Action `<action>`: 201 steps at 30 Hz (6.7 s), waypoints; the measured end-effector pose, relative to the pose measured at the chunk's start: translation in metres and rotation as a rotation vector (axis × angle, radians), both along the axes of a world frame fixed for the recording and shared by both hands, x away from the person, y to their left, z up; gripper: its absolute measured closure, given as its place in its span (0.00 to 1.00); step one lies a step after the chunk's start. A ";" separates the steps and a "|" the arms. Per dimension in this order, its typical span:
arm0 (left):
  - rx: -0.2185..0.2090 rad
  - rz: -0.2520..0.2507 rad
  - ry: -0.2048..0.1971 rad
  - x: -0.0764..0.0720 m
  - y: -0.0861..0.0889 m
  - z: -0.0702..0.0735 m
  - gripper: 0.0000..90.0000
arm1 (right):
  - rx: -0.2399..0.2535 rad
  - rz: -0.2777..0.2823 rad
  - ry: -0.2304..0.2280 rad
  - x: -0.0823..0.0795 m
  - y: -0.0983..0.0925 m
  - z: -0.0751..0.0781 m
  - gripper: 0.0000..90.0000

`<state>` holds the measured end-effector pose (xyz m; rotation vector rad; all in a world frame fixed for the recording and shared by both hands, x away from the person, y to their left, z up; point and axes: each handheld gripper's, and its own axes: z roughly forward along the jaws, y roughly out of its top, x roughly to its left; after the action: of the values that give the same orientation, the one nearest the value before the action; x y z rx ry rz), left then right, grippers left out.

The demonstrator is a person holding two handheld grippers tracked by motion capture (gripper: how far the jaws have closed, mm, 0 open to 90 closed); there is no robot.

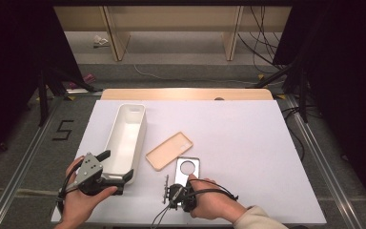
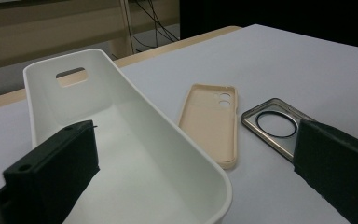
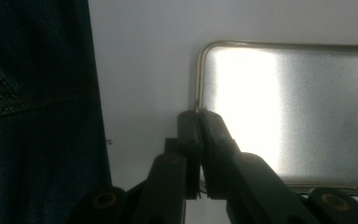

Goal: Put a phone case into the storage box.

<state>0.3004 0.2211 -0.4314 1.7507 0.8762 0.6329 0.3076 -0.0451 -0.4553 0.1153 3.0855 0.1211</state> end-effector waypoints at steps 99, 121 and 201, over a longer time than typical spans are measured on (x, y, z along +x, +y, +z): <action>0.072 -0.112 0.537 0.155 -0.176 0.030 0.63 | 0.445 -0.139 -0.267 0.014 -0.067 0.045 0.99; -0.141 -0.154 0.557 0.142 -0.185 0.041 0.90 | 0.435 -0.125 -0.259 0.016 -0.065 0.038 0.99; -0.246 0.013 -0.010 0.103 -0.050 0.098 0.91 | 0.838 -0.548 -0.304 0.040 -0.147 0.039 0.20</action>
<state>0.4030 0.1706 -0.3339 1.5208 0.9190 0.5180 0.3472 -0.1926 -0.4160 0.8504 2.3833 1.2324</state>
